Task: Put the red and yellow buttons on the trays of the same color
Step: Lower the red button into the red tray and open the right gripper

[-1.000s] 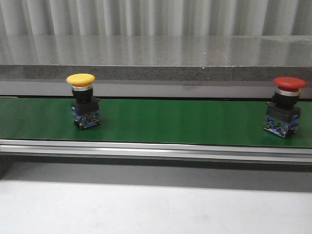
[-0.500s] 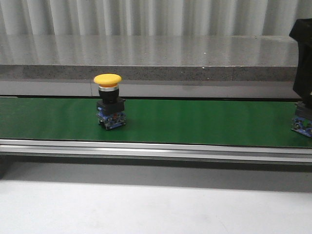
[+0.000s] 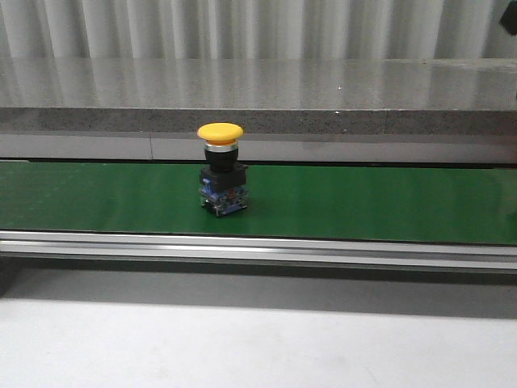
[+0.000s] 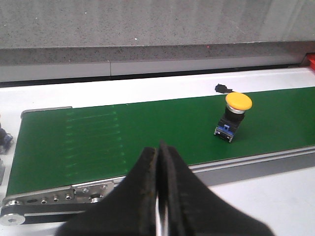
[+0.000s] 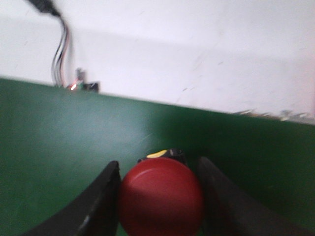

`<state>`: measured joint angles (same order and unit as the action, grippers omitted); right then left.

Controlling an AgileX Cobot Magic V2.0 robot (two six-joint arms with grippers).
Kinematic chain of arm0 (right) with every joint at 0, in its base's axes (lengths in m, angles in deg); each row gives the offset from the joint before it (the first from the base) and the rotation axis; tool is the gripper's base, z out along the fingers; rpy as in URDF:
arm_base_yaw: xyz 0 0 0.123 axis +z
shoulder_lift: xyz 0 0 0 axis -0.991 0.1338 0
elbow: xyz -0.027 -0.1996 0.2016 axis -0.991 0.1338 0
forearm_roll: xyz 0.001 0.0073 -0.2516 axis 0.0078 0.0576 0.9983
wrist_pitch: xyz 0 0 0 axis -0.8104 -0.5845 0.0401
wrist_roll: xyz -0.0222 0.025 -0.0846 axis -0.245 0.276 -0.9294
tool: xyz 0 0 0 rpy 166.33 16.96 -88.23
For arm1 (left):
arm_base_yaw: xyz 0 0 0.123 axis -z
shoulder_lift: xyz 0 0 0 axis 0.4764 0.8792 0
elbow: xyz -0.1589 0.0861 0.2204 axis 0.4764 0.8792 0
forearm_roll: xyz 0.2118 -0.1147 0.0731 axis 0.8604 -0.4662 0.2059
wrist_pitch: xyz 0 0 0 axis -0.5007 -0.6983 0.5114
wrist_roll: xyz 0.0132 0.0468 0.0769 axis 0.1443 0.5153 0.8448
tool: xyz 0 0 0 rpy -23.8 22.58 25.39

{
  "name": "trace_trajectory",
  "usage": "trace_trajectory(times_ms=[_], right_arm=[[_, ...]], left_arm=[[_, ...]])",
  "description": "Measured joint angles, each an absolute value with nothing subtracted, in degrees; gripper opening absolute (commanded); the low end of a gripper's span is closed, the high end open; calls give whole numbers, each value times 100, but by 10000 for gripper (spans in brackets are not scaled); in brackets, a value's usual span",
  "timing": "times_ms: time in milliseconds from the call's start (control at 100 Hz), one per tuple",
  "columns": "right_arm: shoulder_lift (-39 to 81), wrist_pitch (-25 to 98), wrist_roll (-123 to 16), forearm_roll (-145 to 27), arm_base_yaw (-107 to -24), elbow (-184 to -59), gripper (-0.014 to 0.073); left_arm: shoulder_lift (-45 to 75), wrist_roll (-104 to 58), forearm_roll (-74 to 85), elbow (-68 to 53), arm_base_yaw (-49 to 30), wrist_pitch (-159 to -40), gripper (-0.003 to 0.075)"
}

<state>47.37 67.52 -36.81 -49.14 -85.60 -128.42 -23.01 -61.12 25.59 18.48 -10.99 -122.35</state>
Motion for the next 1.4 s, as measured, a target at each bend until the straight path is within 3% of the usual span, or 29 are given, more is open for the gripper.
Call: trace_trajectory(times_ms=[330, 870, 1010, 1250, 1400], right_arm=[[5510, 6445, -3635, -4982, -10189, -13847, 97], [7133, 5897, -3597, -5002, -10867, -14575, 104], [7439, 5764, -3597, -5030, -10867, -14575, 206], [7573, 5647, -3586, -5113, -10867, -14575, 526], [7444, 5608, -3586, -5119, -10867, -14578, 542]], left_arm=[[-2301, -6112, 2559, 1848, -1099, -12235, -20], [-2301, -6112, 2559, 1848, -1099, -12235, -20], [-2301, -6112, 2559, 1848, -1099, -12235, -20], [-2301, -6112, 2559, 1848, -1099, -12235, -20], [-2301, -6112, 2559, 1848, -1099, -12235, -20]])
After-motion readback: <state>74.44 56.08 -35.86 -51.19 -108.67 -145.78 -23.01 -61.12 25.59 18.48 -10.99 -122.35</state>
